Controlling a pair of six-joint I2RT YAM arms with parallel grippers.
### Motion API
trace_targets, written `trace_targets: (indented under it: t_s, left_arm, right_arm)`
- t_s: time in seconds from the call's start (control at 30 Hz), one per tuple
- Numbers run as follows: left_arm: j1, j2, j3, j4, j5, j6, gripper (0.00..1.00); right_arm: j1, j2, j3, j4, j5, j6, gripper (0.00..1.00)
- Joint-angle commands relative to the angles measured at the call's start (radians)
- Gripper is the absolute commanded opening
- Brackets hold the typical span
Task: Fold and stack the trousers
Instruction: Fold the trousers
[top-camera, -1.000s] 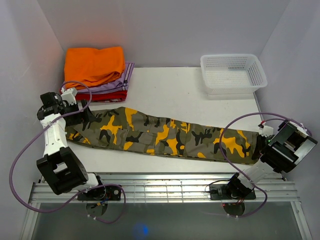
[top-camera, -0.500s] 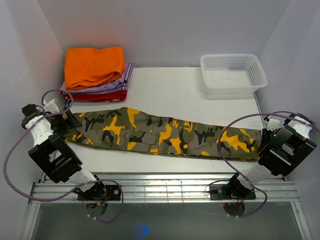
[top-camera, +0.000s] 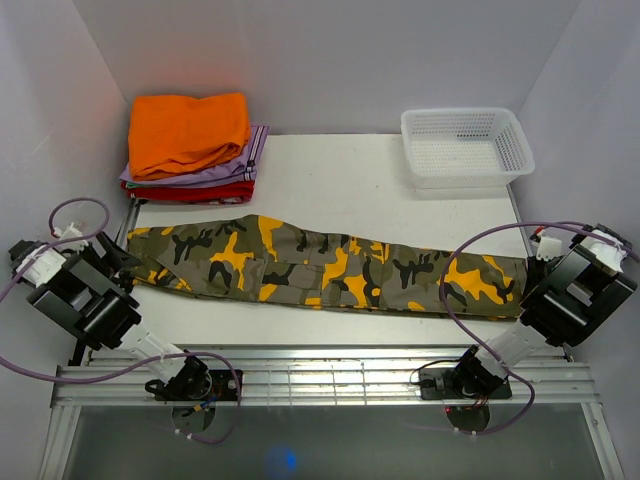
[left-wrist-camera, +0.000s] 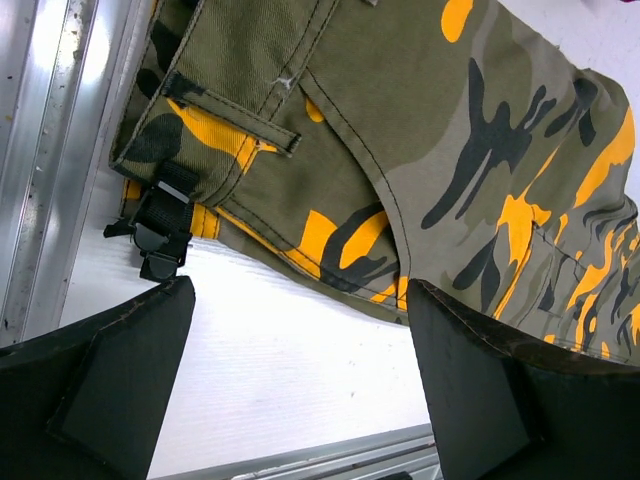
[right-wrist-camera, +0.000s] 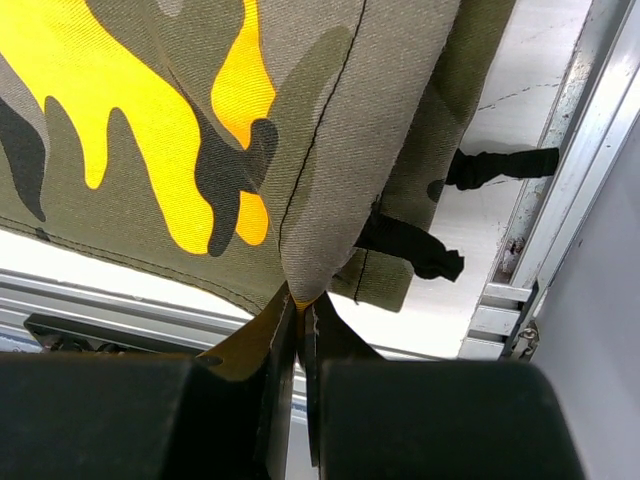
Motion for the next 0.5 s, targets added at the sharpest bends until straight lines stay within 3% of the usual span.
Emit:
trace_targets:
  t_s: [0.0, 0.47]
  left_arm:
    - [0.007, -0.013, -0.023, 0.086, 0.006, -0.027, 0.98]
    - [-0.027, 0.063, -0.150, 0.289, 0.035, -0.172, 0.98]
  right_arm:
    - [-0.010, 0.008, 0.041, 0.018, 0.021, -0.020, 0.08]
    - [-0.010, 0.025, 0.061, 0.003, 0.030, -0.007, 0.08]
